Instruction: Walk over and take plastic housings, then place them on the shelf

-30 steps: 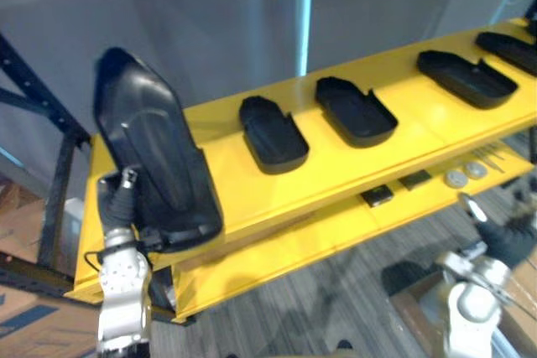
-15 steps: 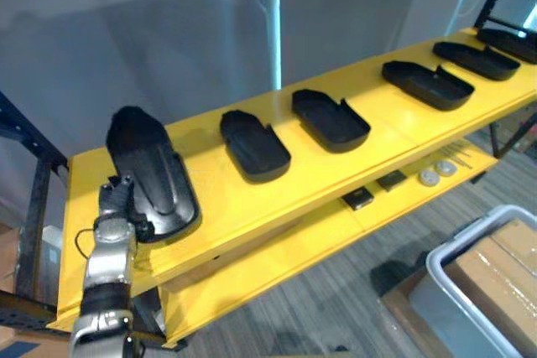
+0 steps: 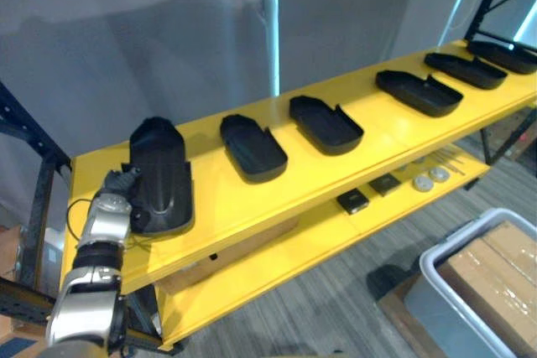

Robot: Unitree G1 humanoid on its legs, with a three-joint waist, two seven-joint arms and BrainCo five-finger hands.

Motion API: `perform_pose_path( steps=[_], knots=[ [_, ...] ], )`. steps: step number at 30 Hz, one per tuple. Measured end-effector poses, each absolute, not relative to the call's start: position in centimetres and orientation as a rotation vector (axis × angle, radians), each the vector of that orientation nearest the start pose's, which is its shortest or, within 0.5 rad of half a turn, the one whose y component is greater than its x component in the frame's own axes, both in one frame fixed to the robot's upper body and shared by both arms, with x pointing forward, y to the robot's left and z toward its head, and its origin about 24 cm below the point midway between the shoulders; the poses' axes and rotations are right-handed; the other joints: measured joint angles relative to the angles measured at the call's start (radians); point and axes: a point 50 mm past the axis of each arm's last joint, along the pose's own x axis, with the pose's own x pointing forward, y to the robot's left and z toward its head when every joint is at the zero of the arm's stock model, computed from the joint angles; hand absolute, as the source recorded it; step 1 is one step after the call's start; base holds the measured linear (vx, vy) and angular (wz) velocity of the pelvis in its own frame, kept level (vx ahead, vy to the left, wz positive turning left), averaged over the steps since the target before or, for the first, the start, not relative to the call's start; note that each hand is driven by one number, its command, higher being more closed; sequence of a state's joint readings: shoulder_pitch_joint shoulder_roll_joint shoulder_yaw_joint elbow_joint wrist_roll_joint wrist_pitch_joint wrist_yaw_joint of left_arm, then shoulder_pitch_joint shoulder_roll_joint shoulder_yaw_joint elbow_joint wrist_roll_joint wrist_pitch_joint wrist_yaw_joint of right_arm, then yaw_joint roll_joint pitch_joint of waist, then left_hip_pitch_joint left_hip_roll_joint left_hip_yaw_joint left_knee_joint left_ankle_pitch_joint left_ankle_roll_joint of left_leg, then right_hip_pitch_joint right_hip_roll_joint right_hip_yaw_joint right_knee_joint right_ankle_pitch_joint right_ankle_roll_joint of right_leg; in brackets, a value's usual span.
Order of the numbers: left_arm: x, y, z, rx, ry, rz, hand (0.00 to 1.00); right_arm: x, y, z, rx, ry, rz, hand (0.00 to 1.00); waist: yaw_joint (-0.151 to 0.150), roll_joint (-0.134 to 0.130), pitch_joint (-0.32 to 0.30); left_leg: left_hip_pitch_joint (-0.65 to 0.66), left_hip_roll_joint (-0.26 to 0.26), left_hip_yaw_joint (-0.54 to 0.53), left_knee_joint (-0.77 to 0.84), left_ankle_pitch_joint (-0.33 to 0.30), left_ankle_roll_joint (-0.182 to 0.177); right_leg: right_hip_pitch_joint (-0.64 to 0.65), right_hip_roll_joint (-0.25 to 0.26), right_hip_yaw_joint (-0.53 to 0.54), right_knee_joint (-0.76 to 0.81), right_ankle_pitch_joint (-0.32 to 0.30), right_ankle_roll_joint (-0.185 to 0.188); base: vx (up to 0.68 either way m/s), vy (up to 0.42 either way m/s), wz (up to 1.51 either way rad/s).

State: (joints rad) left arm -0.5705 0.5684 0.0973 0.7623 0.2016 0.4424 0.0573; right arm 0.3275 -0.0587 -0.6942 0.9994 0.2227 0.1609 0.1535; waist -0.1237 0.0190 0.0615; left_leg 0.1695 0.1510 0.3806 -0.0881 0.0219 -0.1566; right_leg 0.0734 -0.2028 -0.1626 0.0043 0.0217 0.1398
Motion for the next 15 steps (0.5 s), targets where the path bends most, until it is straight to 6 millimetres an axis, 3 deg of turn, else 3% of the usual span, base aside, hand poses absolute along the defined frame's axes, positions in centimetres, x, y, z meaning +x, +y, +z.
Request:
perform_pose_path(
  steps=[5, 9, 15],
  knots=[
    [31.6, 34.4, 6.4, 0.567, 0.628, 0.507, 1.00, -3.8, -24.0, -16.2, 0.604, 1.245, -0.793, 0.00, 0.000, -0.012, 0.004, -0.011, 0.001, 0.000, 0.001, 0.000, -0.001, -0.001, 0.002, -0.002, -0.007, 0.008, 0.010, 0.02, 0.000, 0.03],
    [30.9, 35.2, 5.8, 0.386, 0.634, 0.571, 1.00, -3.9, -22.7, -16.7, 0.669, 1.259, -0.815, 0.00, -0.005, -0.017, 0.005, -0.017, 0.010, 0.001, 0.002, -0.001, -0.002, 0.000, 0.013, -0.001, -0.020, 0.019, 0.020, 0.02, -0.006, 0.01],
    [30.5, 36.0, 5.9, 0.298, 0.614, 0.622, 1.00, -3.2, -22.2, -16.9, 0.685, 1.256, -0.799, 0.00, -0.022, -0.017, 0.005, -0.016, 0.011, 0.006, 0.005, -0.001, -0.002, 0.000, 0.015, 0.001, -0.020, 0.021, 0.020, 0.00, 0.000, 0.00]
  ],
)
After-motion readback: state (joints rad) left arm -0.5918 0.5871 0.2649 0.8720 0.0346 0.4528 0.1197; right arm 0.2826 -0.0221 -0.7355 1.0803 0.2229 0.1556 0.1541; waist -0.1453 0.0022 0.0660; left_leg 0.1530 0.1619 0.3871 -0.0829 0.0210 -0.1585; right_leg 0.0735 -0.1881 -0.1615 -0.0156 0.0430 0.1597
